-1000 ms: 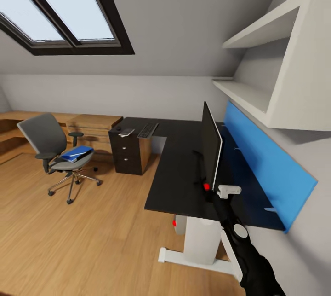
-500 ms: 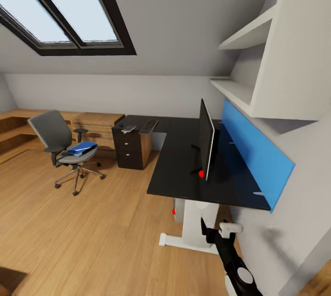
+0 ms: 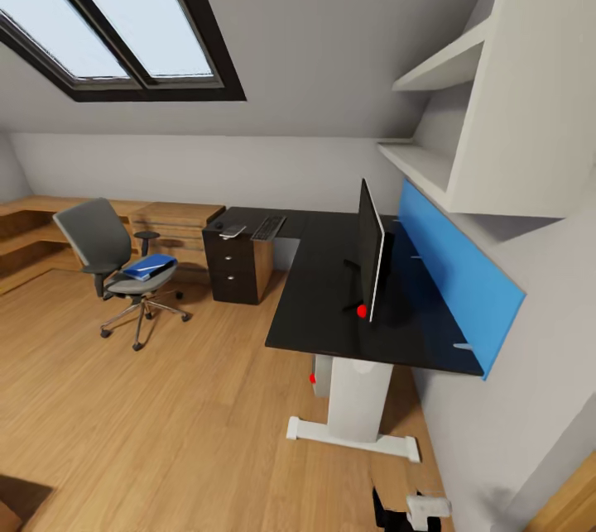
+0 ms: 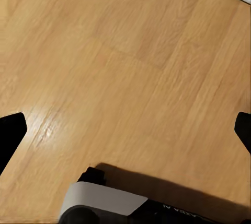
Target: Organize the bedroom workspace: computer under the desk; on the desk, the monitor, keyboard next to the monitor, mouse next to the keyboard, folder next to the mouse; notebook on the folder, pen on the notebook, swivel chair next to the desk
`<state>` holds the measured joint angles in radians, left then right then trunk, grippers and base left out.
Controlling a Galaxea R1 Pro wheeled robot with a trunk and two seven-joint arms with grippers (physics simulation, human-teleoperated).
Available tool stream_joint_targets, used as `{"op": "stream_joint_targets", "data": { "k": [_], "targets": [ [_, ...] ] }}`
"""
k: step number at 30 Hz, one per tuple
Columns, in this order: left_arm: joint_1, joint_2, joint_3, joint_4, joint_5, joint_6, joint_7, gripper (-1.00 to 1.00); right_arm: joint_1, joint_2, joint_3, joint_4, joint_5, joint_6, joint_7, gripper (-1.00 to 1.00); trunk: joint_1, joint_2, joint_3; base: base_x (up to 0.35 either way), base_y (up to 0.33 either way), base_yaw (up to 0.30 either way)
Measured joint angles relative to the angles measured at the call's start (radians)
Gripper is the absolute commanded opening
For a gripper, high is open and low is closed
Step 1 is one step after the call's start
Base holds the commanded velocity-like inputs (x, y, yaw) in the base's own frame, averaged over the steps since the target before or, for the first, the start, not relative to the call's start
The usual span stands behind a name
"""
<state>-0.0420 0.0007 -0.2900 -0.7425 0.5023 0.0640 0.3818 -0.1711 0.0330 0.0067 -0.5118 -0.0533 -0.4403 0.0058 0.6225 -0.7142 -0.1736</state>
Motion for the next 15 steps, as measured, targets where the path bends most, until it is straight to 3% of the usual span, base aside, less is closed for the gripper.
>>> {"op": "stream_joint_targets", "data": {
  "k": [2, 3, 4, 6, 9, 11, 15],
  "targets": [
    [-0.001, -0.005, 0.004, 0.087, 0.001, 0.001, -0.002, 1.00, 0.000, -0.003, 0.000, 0.058, 0.001, -0.003, 0.000, 1.00, -0.008, 0.014, 0.006, 0.000, 0.000, 0.000],
    [-0.031, -0.010, 0.008, 0.230, -0.001, -0.013, -0.003, 1.00, -0.003, -0.017, 0.000, 0.096, 0.003, -0.007, 0.001, 1.00, -0.011, 0.021, 0.009, 0.000, 0.000, 0.000],
    [-0.033, -0.010, 0.009, 0.273, -0.003, -0.030, -0.004, 1.00, -0.004, -0.018, 0.000, 0.098, 0.003, -0.007, 0.000, 1.00, -0.015, 0.028, 0.013, 0.000, 0.000, 0.000],
    [-0.034, -0.009, 0.010, 0.308, -0.006, -0.076, -0.003, 1.00, -0.004, -0.019, 0.000, 0.098, 0.003, -0.007, 0.000, 1.00, -0.023, 0.042, 0.019, 0.000, 0.000, 0.000],
    [-0.035, -0.008, 0.009, 0.351, -0.008, -0.218, -0.001, 1.00, -0.004, -0.017, 0.001, 0.101, 0.004, -0.009, 0.001, 1.00, -0.035, 0.063, 0.028, 0.000, 0.000, 0.000],
    [-0.035, -0.007, 0.007, 0.362, -0.008, -0.278, -0.001, 1.00, -0.005, -0.015, 0.002, 0.103, 0.004, -0.015, 0.001, 1.00, -0.038, 0.070, 0.032, 0.000, 0.000, 0.000],
    [-0.035, -0.008, 0.003, 0.371, -0.012, -0.329, 0.000, 1.00, -0.005, -0.013, 0.003, 0.104, 0.003, -0.050, 0.000, 1.00, -0.038, 0.070, 0.032, 0.000, 0.000, 0.000]
  ]
}}
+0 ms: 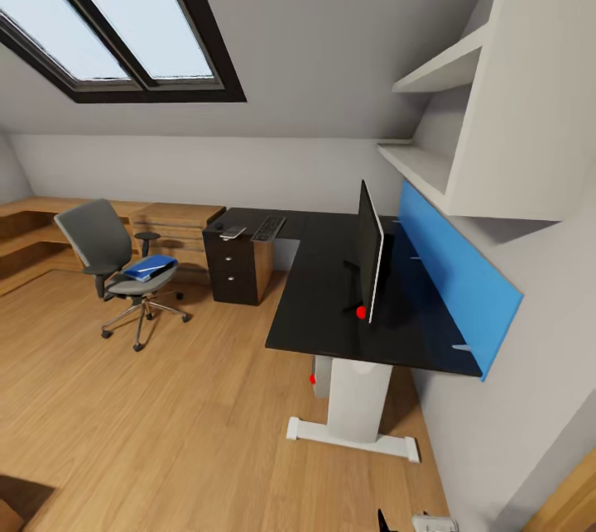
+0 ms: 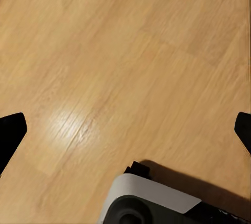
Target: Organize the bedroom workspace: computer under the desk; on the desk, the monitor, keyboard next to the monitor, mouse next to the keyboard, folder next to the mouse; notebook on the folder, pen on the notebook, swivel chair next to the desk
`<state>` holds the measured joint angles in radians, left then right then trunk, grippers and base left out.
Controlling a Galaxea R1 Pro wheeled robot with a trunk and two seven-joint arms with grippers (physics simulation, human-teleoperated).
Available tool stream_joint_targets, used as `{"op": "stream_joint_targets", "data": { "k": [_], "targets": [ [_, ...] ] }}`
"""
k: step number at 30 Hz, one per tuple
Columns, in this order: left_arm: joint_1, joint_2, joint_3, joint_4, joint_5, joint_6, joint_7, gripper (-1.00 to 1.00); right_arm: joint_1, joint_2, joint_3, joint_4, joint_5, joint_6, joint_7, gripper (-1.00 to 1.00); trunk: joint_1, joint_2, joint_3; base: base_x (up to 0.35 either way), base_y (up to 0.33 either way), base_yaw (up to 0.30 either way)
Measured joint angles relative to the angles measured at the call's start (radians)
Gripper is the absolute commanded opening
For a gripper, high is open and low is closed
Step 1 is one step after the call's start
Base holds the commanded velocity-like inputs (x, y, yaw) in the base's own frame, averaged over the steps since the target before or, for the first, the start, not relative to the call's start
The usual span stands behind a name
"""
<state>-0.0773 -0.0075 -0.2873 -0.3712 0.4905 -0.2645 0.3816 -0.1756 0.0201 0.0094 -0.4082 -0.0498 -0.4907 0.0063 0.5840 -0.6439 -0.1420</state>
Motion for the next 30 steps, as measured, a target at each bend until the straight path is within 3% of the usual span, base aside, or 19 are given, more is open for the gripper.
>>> {"op": "stream_joint_targets", "data": {
  "k": [7, 30],
  "targets": [
    [0.000, 0.000, -0.012, 0.014, -0.021, -0.040, 0.001, 1.00, 0.000, 0.001, 0.001, 0.014, 0.000, -0.072, 0.000, 1.00, 0.000, 0.000, 0.000, 0.016, 0.063, -0.022],
    [0.000, 0.002, -0.013, 0.018, -0.023, -0.047, -0.008, 1.00, 0.000, 0.021, 0.007, 0.058, 0.001, -0.078, 0.001, 1.00, 0.000, 0.000, 0.000, 0.142, 0.293, -0.009]
  ]
}}
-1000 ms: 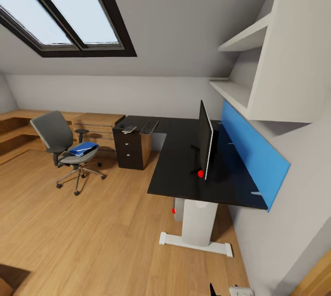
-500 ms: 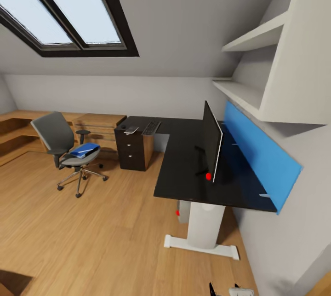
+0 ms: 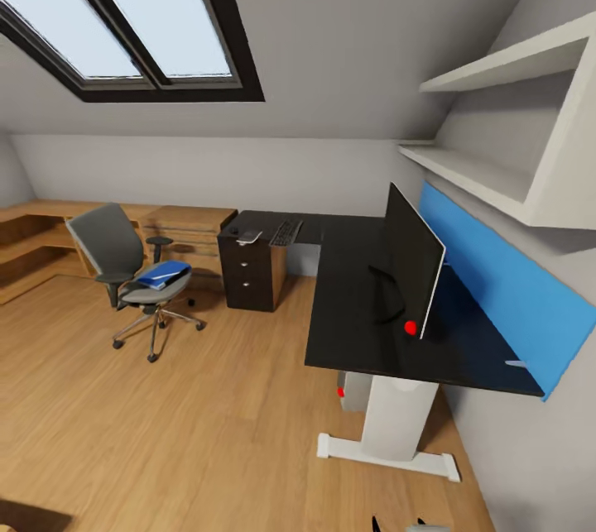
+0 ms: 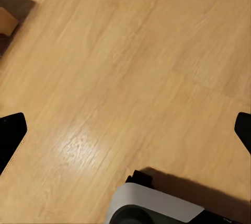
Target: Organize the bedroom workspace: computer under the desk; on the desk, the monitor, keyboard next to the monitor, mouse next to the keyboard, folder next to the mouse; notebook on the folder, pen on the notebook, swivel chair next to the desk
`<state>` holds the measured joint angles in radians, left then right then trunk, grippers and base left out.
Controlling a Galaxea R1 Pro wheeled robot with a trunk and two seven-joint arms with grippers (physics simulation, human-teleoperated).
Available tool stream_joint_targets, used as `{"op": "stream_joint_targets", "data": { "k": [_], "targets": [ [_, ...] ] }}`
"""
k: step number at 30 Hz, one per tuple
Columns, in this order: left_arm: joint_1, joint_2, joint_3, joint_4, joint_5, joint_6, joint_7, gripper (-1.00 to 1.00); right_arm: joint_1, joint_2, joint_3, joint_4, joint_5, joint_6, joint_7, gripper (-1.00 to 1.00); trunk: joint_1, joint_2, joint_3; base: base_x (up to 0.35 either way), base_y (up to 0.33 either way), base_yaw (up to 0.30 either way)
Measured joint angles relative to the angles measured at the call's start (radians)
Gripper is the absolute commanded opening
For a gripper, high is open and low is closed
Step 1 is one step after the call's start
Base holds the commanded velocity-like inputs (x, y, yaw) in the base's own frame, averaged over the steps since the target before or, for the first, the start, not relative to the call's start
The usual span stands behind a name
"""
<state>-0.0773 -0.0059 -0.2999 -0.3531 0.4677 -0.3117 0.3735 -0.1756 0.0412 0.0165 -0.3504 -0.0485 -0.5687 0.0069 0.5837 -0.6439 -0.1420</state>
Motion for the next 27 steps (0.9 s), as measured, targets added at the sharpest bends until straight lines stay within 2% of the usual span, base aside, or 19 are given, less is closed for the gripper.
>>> {"op": "stream_joint_targets", "data": {
  "k": [3, 6, 13, 17, 22, 27],
  "targets": [
    [0.000, 0.025, 0.006, 0.001, 0.008, 0.005, -0.150, 1.00, 0.000, 0.000, 0.000, 0.000, 0.000, -0.001, 0.001, 1.00, 0.000, 0.000, 0.002, 0.149, 0.310, -0.148],
    [0.000, 0.033, 0.011, 0.001, 0.011, 0.007, -0.190, 1.00, 0.000, 0.000, 0.001, 0.001, 0.001, -0.001, 0.001, 1.00, 0.000, 0.000, 0.005, 0.149, 0.310, -0.188],
    [0.000, 0.035, 0.014, 0.001, 0.017, 0.007, -0.202, 1.00, 0.000, 0.002, 0.003, 0.003, 0.001, -0.001, 0.001, 1.00, 0.000, 0.000, 0.012, 0.149, 0.310, -0.199],
    [0.000, 0.037, 0.014, 0.001, 0.036, 0.007, -0.203, 1.00, 0.000, 0.002, 0.003, 0.003, 0.003, 0.000, 0.001, 1.00, 0.000, 0.000, 0.016, 0.154, 0.310, -0.201],
    [0.000, 0.039, 0.014, 0.001, 0.041, 0.007, -0.203, 1.00, 0.000, 0.002, 0.003, 0.003, 0.004, 0.000, 0.001, 1.00, 0.000, 0.000, 0.021, 0.184, 0.303, -0.197],
    [0.000, 0.041, 0.013, 0.001, 0.043, 0.006, -0.204, 1.00, 0.000, 0.002, 0.003, 0.003, 0.004, 0.000, 0.001, 1.00, 0.000, 0.000, 0.022, 0.250, 0.255, -0.075]
  ]
}}
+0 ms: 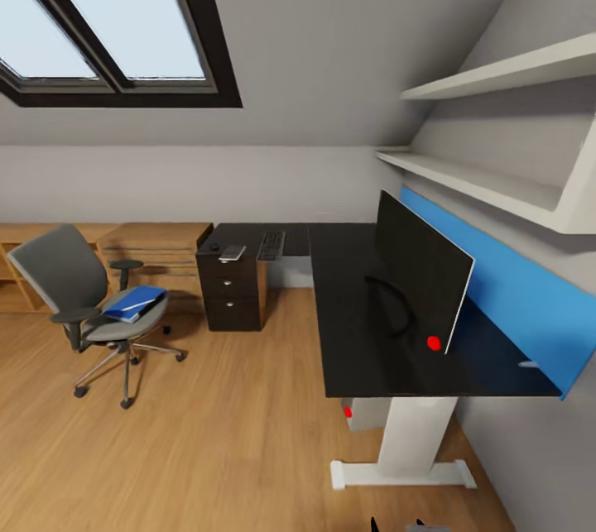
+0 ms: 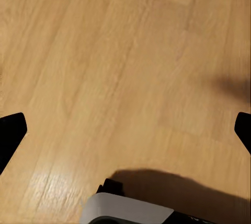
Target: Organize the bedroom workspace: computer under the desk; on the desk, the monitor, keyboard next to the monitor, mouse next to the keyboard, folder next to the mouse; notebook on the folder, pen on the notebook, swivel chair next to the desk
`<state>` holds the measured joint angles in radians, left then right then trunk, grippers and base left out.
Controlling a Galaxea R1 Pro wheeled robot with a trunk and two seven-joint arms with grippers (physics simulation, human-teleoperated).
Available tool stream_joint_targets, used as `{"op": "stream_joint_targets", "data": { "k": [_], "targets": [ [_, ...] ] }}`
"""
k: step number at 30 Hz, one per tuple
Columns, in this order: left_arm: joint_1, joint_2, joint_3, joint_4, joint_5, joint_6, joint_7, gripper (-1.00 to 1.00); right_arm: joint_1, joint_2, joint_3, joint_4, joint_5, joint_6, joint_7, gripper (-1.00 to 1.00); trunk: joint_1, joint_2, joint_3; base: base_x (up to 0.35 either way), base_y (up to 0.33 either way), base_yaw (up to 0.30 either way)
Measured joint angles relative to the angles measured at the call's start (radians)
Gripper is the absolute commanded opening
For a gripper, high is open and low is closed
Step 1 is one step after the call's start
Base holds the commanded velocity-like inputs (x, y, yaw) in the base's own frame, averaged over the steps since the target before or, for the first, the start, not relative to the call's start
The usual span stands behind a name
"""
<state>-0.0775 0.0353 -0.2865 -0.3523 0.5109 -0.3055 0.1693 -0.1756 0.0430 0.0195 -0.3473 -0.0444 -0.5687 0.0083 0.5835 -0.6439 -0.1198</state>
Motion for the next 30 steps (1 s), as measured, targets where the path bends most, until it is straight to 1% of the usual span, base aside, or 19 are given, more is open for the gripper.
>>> {"op": "stream_joint_targets", "data": {
  "k": [10, 14, 20, 30],
  "targets": [
    [0.000, 0.000, 0.000, 0.000, 0.001, 0.000, 0.000, 1.00, 0.000, 0.002, 0.000, 0.000, 0.000, 0.000, 0.000, 1.00, 0.000, 0.000, 0.000, 0.290, 0.220, -0.003],
    [0.000, 0.000, 0.000, 0.000, 0.002, 0.000, 0.000, 1.00, 0.000, 0.010, 0.000, 0.000, 0.000, 0.000, 0.000, 1.00, 0.000, 0.000, 0.000, 0.292, 0.217, 0.002],
    [0.000, 0.000, -0.001, 0.000, 0.002, 0.000, 0.001, 1.00, 0.000, 0.014, 0.000, 0.000, 0.000, 0.000, 0.000, 1.00, 0.000, 0.000, 0.000, 0.292, 0.217, 0.165],
    [0.000, -0.003, -0.001, 0.001, 0.001, 0.000, 0.008, 1.00, 0.000, 0.013, -0.001, 0.023, 0.000, 0.000, 0.000, 1.00, 0.000, 0.000, 0.000, 0.280, 0.204, 0.011]
  ]
}}
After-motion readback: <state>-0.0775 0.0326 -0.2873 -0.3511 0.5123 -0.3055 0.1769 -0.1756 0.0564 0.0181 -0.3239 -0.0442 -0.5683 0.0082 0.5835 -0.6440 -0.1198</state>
